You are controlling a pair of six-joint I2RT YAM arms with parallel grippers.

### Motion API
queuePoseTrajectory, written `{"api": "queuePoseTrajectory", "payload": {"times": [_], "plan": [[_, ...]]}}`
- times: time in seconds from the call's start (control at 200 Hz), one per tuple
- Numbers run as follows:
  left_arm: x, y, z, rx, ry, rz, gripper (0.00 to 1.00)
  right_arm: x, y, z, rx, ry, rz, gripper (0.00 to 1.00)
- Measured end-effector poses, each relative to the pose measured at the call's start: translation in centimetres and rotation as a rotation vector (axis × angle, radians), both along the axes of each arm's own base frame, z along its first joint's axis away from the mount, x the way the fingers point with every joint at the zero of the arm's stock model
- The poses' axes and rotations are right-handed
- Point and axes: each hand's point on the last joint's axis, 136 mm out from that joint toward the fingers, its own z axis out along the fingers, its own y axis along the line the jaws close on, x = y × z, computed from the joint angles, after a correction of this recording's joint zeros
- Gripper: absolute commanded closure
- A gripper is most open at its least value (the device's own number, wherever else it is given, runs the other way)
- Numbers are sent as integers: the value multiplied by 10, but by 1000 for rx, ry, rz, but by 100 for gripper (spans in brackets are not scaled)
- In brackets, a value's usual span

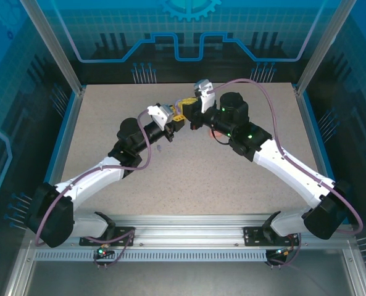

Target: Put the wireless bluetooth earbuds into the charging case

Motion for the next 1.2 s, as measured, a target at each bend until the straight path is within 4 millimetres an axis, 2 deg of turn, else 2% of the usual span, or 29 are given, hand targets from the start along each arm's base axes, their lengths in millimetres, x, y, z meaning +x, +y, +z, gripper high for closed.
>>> {"api": "queuePoseTrajectory", "payload": {"times": [0.43,0.6,0.66,0.73,0.935,1.09,1.201], "plan": [[0,0,-4,8,16,-2,100,-6,2,-5,-41,-24,77,92],[-3,-1,-2,-5,29,-9,100,-10,3,-6,-73,-33,113,87],[-3,-2,0,-10,31,-13,100,-10,3,-7,-81,-35,117,81],[-3,-2,2,-13,28,-12,100,-11,3,-8,-82,-20,120,64],[-2,-1,3,-14,29,-4,100,-12,4,-5,-60,16,125,29],[-1,1,5,-31,36,4,100,-14,3,7,-19,33,128,18],[1,2,5,-38,43,14,100,-16,-11,27,40,36,105,15]]}}
